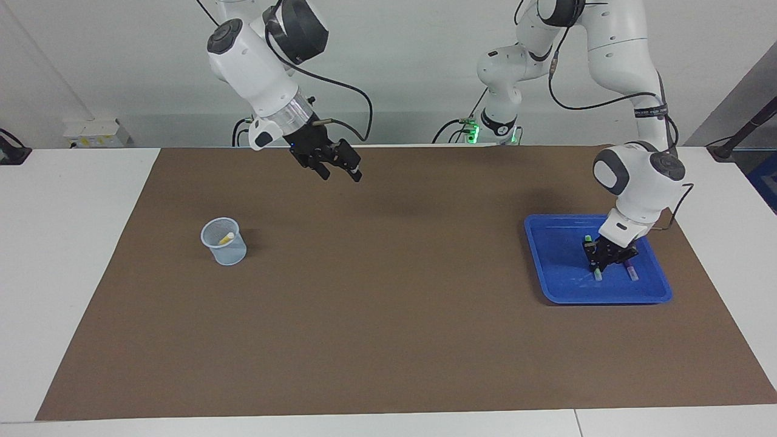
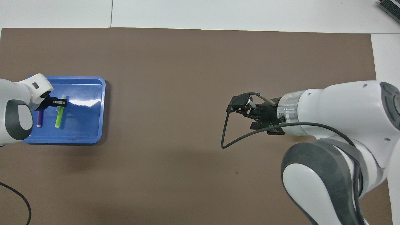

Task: Transfer and insert pens with both arms
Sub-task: 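Grasp the green pen with the left gripper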

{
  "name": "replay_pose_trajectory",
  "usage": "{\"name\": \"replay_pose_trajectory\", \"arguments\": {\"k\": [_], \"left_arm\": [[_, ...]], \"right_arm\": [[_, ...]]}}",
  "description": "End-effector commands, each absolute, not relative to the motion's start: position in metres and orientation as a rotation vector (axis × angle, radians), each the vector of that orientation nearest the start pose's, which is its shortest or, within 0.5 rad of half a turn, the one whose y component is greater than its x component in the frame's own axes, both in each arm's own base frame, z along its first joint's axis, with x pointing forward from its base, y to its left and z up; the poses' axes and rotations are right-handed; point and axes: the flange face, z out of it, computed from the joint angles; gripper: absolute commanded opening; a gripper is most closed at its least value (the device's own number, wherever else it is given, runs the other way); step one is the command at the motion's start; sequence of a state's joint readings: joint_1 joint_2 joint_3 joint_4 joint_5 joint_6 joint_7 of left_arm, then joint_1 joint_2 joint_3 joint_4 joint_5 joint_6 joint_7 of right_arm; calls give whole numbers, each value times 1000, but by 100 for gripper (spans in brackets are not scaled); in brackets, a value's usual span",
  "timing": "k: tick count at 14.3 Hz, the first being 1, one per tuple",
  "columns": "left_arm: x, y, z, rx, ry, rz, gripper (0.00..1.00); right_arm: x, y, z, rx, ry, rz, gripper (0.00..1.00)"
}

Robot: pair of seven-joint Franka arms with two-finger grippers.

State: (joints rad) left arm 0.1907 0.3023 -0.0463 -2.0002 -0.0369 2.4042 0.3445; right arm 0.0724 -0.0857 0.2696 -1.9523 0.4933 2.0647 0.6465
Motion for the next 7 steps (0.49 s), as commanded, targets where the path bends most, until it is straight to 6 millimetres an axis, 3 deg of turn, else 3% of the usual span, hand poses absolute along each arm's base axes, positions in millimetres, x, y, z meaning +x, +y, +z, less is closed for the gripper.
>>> {"name": "replay_pose_trajectory", "arguments": {"k": [1,4,7], "left_arm": [[614,87,336,-3151,196,-113,0],[615,82,348,-3179,53,-95,0],[613,80,370,-3272,-216,-105,0]], "right_arm": [[507,211,540,-2559,688,51,100],[507,210,540,-2553,709,55,100],[507,212,541,-2547,730,61,100]]}}
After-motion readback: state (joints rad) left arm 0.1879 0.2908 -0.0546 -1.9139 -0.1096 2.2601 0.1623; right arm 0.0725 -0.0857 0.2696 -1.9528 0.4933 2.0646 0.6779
